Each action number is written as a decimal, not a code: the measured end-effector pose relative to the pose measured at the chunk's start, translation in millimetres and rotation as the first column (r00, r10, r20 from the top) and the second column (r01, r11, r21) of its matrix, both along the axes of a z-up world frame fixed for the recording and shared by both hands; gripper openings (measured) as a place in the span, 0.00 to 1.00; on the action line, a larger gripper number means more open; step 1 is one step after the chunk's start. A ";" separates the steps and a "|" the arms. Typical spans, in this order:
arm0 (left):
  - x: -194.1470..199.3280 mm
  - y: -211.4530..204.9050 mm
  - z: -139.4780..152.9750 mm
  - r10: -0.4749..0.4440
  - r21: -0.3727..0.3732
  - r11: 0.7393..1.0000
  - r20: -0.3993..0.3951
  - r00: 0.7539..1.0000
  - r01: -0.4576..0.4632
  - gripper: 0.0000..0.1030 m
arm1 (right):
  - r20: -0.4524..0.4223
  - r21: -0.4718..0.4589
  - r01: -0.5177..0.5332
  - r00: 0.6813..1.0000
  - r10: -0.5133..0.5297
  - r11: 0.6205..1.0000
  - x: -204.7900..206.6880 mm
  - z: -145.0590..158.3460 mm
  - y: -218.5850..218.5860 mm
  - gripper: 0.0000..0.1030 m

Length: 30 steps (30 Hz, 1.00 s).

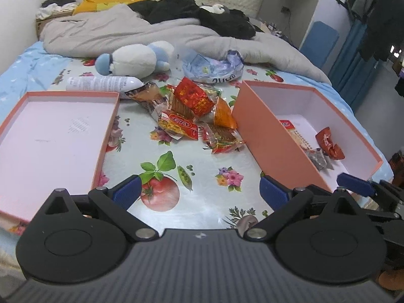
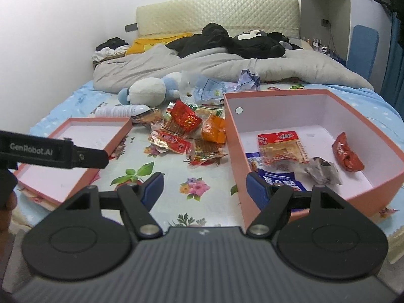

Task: Organize snacks
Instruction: 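Withdraw both open grippers from the box toward the snack pile, then grasp a spicy strip pack with the left gripper while the right gripper grasps another strip pack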

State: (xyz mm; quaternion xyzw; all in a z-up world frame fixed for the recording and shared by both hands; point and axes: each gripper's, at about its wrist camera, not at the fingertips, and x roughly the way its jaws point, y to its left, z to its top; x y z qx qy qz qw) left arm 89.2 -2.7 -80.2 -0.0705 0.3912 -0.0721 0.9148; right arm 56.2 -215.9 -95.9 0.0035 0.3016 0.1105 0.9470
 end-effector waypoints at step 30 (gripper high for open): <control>200.6 59.6 -109.0 0.082 -0.158 0.983 -0.050 0.995 -0.089 0.68 | -0.013 -0.231 -0.087 0.996 0.087 0.969 162.5 -101.1 91.3 0.66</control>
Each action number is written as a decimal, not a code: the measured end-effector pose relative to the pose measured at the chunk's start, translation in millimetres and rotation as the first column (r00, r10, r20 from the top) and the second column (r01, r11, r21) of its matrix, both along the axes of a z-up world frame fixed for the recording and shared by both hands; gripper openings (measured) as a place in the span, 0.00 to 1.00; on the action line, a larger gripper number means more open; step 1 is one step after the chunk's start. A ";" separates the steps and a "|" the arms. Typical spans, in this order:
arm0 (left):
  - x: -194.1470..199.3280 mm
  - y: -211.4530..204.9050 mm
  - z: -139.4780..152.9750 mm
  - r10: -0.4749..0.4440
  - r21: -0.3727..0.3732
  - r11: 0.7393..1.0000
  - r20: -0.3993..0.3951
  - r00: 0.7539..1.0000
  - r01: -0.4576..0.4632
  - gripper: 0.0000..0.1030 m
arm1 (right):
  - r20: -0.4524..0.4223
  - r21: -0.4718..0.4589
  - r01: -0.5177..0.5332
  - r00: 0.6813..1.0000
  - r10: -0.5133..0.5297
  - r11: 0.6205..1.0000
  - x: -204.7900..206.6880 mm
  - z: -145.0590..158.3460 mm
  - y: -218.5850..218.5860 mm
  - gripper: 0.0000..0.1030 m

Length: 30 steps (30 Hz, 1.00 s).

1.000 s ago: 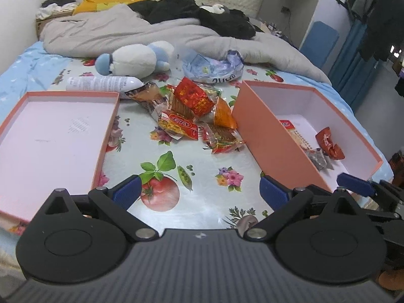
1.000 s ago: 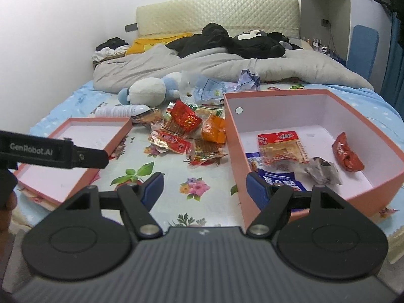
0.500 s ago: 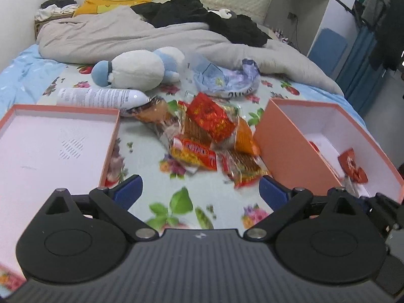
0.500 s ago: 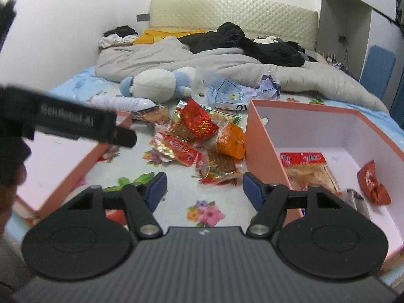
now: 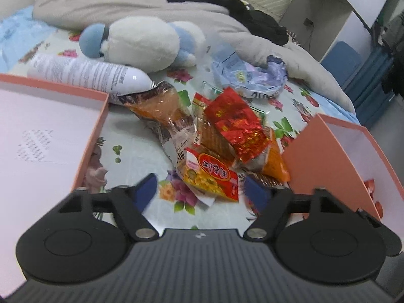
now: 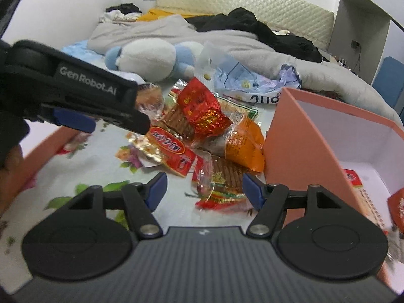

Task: Organize snacks
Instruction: 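Grasp a spicy strip pack with the left gripper while the right gripper grasps another strip pack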

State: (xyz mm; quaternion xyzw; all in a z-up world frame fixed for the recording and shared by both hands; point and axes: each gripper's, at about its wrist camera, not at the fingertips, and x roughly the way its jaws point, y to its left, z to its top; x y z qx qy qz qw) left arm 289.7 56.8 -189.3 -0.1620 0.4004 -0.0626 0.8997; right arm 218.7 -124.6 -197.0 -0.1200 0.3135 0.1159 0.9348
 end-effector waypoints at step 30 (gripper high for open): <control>-6.1 2.4 -1.5 -0.018 -0.109 0.994 -0.013 1.000 0.017 0.02 | -0.039 -0.050 -0.009 0.999 0.007 0.999 18.0 -10.1 1.9 0.24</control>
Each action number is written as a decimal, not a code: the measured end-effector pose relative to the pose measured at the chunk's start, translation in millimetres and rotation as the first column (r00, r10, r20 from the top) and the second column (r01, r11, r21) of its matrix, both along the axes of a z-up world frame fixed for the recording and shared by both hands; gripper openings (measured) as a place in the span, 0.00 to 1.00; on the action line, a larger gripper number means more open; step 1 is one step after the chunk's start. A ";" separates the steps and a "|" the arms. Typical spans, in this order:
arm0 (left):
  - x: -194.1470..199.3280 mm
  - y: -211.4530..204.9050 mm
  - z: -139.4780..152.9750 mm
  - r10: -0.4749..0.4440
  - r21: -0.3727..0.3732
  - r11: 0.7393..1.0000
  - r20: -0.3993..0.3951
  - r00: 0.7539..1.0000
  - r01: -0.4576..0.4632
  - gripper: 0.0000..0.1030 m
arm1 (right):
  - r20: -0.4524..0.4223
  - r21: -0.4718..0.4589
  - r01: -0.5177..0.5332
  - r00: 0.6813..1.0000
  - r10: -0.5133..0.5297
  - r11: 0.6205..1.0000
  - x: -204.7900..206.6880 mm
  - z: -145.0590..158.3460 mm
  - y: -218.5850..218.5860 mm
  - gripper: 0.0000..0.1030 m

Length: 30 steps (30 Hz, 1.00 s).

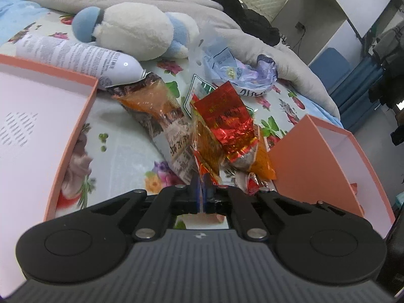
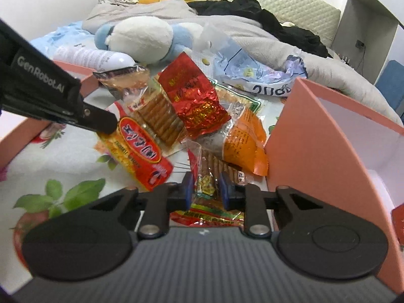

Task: Organize snacks
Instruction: 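Grasp a spicy strip pack with the left gripper while the right gripper grasps another strip pack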

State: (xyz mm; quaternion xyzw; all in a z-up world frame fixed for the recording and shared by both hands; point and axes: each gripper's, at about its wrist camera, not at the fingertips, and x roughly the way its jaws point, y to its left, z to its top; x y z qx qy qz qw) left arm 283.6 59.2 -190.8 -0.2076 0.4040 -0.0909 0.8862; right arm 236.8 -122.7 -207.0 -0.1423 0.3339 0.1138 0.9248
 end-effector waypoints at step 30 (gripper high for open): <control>-183.8 18.7 22.9 0.073 0.245 0.969 -0.184 0.980 -0.026 0.30 | -0.157 0.199 -0.087 0.980 0.119 0.976 -150.2 28.4 -52.9 0.40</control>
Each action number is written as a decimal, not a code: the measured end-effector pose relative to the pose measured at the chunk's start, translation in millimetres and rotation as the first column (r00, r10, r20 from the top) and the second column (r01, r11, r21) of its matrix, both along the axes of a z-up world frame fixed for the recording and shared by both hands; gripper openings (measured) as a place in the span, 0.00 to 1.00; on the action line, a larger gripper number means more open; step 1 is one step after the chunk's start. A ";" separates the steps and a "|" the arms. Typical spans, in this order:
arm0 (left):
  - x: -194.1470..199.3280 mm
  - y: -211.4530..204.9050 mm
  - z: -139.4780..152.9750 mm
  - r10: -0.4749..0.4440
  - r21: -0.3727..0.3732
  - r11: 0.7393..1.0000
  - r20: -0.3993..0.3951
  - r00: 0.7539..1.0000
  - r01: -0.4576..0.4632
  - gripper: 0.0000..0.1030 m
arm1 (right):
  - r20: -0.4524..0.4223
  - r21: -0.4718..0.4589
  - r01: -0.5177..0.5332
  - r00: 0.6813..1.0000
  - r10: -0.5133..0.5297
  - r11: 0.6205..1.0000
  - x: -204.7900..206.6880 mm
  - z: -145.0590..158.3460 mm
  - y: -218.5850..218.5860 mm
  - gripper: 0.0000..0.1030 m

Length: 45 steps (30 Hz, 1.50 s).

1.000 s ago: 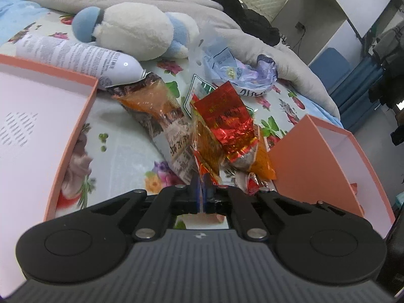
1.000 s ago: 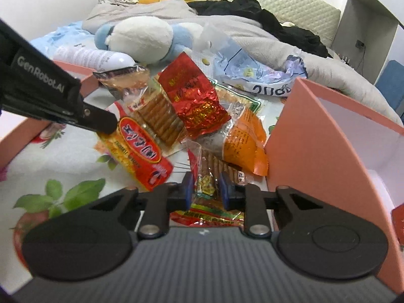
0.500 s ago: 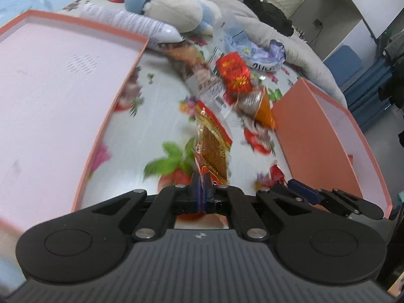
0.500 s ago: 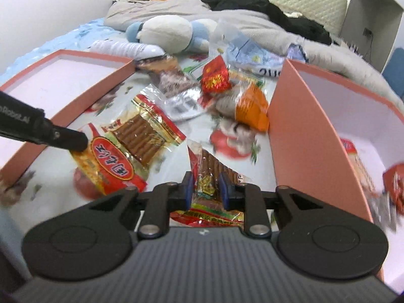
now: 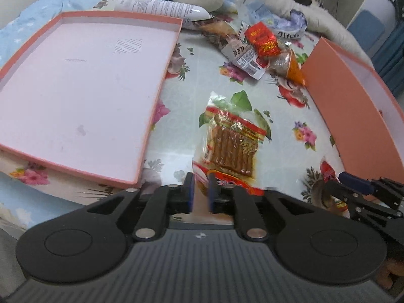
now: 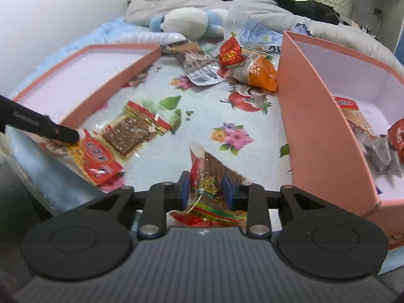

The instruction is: Organize snacks

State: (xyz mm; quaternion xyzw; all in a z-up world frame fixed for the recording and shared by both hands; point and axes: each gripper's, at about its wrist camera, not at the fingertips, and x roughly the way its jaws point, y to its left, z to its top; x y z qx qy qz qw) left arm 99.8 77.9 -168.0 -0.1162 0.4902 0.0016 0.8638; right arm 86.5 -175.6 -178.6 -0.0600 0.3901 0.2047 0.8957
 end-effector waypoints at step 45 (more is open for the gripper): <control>63.0 -75.9 -33.7 -0.190 0.142 0.972 -0.006 0.982 0.189 0.57 | -0.032 0.002 0.103 0.994 -0.103 0.995 10.7 -18.3 -17.6 0.46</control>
